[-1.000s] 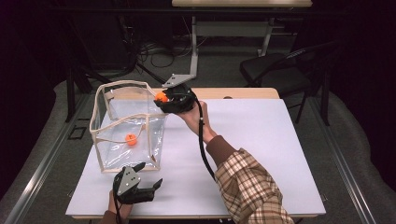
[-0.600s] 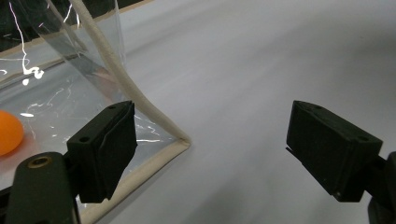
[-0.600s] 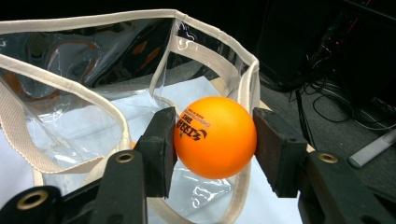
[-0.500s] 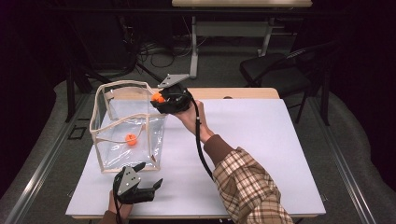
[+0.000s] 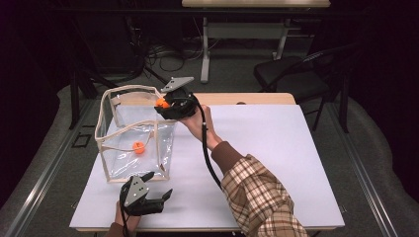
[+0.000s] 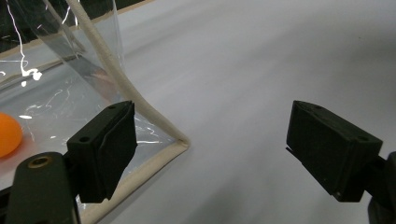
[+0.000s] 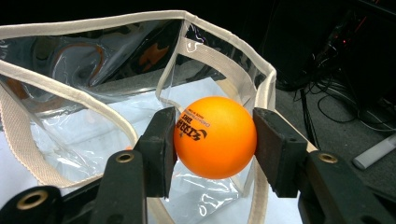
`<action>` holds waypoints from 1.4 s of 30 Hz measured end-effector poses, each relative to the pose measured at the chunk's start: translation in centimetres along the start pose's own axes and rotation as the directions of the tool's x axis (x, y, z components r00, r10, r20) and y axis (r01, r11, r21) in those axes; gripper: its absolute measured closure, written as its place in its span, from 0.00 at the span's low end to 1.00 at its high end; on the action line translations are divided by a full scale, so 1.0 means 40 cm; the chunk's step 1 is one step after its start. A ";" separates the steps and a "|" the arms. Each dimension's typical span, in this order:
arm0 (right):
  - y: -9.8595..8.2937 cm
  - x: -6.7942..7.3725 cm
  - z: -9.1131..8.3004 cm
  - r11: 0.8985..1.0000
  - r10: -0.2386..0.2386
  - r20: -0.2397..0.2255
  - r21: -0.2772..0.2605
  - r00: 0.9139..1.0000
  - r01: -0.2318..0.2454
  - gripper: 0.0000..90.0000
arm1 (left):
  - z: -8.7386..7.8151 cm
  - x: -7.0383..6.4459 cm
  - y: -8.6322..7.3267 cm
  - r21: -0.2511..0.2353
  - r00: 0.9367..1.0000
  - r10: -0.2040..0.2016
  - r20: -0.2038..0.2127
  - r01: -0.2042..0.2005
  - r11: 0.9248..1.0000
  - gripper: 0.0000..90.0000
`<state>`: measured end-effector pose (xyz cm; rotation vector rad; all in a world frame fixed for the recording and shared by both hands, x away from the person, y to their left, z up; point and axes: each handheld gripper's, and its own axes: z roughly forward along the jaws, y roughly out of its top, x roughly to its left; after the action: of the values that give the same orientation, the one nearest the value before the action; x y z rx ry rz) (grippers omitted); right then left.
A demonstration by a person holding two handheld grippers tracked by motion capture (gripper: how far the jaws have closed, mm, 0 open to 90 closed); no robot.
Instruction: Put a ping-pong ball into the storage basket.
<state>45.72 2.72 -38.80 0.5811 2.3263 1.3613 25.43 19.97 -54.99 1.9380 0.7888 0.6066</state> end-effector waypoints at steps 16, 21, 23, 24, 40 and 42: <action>-0.004 -0.003 0.021 0.999 0.014 -0.006 0.039 1.000 -0.014 0.57 | 0.000 0.000 0.000 0.001 1.000 0.000 -0.001 0.000 1.000 0.18; -0.004 -0.007 0.024 0.999 0.017 -0.010 0.038 1.000 -0.017 0.57 | 0.000 0.000 0.000 0.001 1.000 0.000 -0.001 0.000 1.000 0.18; -0.004 -0.006 0.027 0.999 0.018 -0.010 0.045 1.000 -0.017 0.57 | 0.000 0.000 0.000 0.000 1.000 0.000 -0.001 0.000 1.000 0.18; -0.003 -0.007 0.029 0.999 0.018 -0.011 0.044 1.000 -0.018 0.57 | 0.000 0.000 0.000 0.000 1.000 -0.002 -0.001 0.002 1.000 0.18; -0.008 -0.015 0.025 0.995 0.069 -0.050 0.071 0.996 -0.065 0.31 | -0.001 0.001 -0.001 0.001 1.000 -0.002 -0.001 0.002 1.000 0.18; -0.013 -0.023 0.015 0.994 0.086 -0.053 0.070 0.995 -0.082 0.27 | -0.001 0.001 -0.001 0.001 1.000 0.000 0.000 0.000 1.000 0.18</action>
<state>46.72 2.42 -39.44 0.6774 2.4253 1.3566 25.43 20.02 -55.00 1.9391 0.7893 0.6058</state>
